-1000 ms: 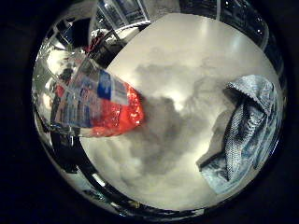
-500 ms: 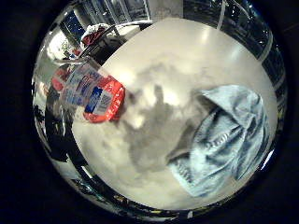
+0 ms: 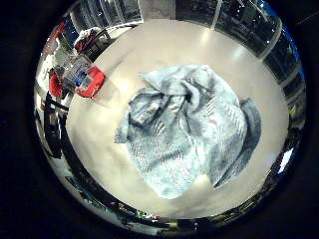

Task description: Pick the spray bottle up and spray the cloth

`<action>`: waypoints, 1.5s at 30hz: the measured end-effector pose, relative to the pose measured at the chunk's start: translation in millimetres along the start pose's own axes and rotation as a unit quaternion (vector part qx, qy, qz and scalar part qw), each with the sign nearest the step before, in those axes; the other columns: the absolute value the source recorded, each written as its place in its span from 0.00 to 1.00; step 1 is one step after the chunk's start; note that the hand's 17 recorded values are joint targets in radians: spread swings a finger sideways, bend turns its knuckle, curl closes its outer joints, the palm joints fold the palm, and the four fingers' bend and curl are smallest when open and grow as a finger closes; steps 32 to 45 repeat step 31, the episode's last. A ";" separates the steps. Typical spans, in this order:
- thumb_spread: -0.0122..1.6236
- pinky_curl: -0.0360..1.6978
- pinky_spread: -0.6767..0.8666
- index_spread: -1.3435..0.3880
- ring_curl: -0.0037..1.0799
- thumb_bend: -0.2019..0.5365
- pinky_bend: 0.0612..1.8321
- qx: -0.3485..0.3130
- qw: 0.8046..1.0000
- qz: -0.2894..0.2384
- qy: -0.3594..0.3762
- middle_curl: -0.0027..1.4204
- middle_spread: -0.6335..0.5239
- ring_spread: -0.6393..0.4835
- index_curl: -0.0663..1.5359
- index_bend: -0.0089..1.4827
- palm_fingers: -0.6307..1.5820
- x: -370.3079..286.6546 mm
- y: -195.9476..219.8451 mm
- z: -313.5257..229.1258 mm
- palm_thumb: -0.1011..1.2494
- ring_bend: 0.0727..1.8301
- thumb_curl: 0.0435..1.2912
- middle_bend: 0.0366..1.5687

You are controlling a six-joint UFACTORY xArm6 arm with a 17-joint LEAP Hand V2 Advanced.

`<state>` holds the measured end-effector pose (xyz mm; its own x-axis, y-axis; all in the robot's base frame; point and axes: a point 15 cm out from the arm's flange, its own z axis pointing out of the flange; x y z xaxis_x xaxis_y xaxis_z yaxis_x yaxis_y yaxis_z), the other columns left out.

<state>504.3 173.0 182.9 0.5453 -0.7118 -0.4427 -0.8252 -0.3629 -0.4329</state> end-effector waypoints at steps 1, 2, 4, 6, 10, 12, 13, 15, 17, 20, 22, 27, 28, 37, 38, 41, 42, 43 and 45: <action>0.63 0.25 0.69 0.52 0.22 0.24 0.19 0.004 1.000 -0.002 0.003 0.23 0.52 0.54 0.22 0.11 0.35 1.1 -1.9 -5.5 0.55 0.16 0.22 0.10; 0.63 0.25 0.69 0.52 0.22 0.24 0.19 0.009 1.000 -0.002 0.005 0.23 0.52 0.54 0.22 0.11 0.35 2.3 -3.5 -10.8 0.55 0.16 0.22 0.10; 0.63 0.24 0.69 0.52 0.22 0.24 0.19 0.007 1.000 0.003 0.007 0.23 0.52 0.54 0.22 0.12 0.36 4.3 4.7 -13.8 0.55 0.15 0.22 0.10; 0.63 0.24 0.69 0.52 0.23 0.24 0.19 -0.005 1.000 0.012 0.008 0.23 0.52 0.54 0.22 0.12 0.36 7.0 27.7 -12.8 0.55 0.15 0.22 0.10; 0.63 0.23 0.69 0.52 0.23 0.24 0.19 -0.022 0.999 0.020 0.025 0.22 0.52 0.53 0.22 0.12 0.36 21.0 57.8 -25.3 0.55 0.15 0.22 0.10; 0.63 0.22 0.70 0.52 0.23 0.24 0.19 -0.022 0.999 0.020 0.029 0.22 0.52 0.53 0.22 0.12 0.36 22.8 59.2 -29.0 0.54 0.15 0.22 0.10; 0.63 0.22 0.70 0.52 0.23 0.24 0.20 -0.021 0.999 0.018 0.029 0.22 0.52 0.53 0.22 0.12 0.36 21.6 58.8 -29.4 0.54 0.15 0.22 0.10; 0.63 0.22 0.70 0.52 0.23 0.24 0.20 -0.023 0.999 0.019 0.028 0.22 0.52 0.53 0.22 0.12 0.36 20.2 61.1 -28.4 0.54 0.14 0.22 0.10; 0.63 0.22 0.70 0.52 0.23 0.24 0.20 -0.024 0.999 0.019 0.028 0.22 0.52 0.53 0.22 0.12 0.36 18.8 63.5 -28.2 0.54 0.14 0.22 0.10; 0.63 0.21 0.70 0.52 0.23 0.24 0.20 -0.022 0.999 0.018 0.028 0.22 0.52 0.53 0.23 0.12 0.37 18.0 62.3 -29.8 0.54 0.14 0.22 0.10; 0.63 0.21 0.70 0.52 0.23 0.24 0.20 -0.021 0.999 0.018 0.028 0.22 0.52 0.53 0.23 0.12 0.37 17.9 62.1 -29.8 0.54 0.14 0.22 0.10; 0.63 0.20 0.70 0.52 0.23 0.24 0.19 -0.019 0.999 0.018 0.028 0.22 0.52 0.53 0.23 0.12 0.37 17.0 60.5 -31.5 0.54 0.14 0.22 0.10; 0.63 0.20 0.70 0.52 0.23 0.24 0.19 -0.017 0.999 0.017 0.029 0.22 0.52 0.53 0.23 0.12 0.37 16.4 59.4 -32.6 0.54 0.14 0.22 0.10; 0.63 0.20 0.69 0.52 0.23 0.24 0.19 -0.015 0.999 0.019 0.028 0.22 0.52 0.53 0.23 0.12 0.38 15.7 58.6 -33.0 0.54 0.14 0.22 0.10; 0.63 0.20 0.69 0.52 0.23 0.24 0.19 -0.015 0.999 0.019 0.028 0.22 0.52 0.53 0.23 0.12 0.38 15.7 58.6 -33.0 0.54 0.14 0.22 0.10; 0.63 0.20 0.69 0.52 0.23 0.24 0.19 -0.015 0.999 0.019 0.028 0.22 0.52 0.53 0.23 0.12 0.38 15.7 58.6 -33.0 0.54 0.14 0.22 0.10; 0.63 0.20 0.69 0.52 0.23 0.24 0.19 -0.015 0.999 0.019 0.028 0.22 0.52 0.53 0.23 0.12 0.38 15.7 58.6 -33.0 0.54 0.14 0.22 0.10; 0.63 0.20 0.69 0.52 0.23 0.24 0.19 -0.015 0.999 0.019 0.028 0.22 0.52 0.53 0.23 0.12 0.38 15.7 58.6 -33.0 0.54 0.14 0.22 0.10; 0.63 0.20 0.69 0.52 0.23 0.24 0.19 -0.015 0.999 0.019 0.028 0.22 0.52 0.53 0.23 0.12 0.38 15.7 58.6 -33.0 0.54 0.14 0.22 0.10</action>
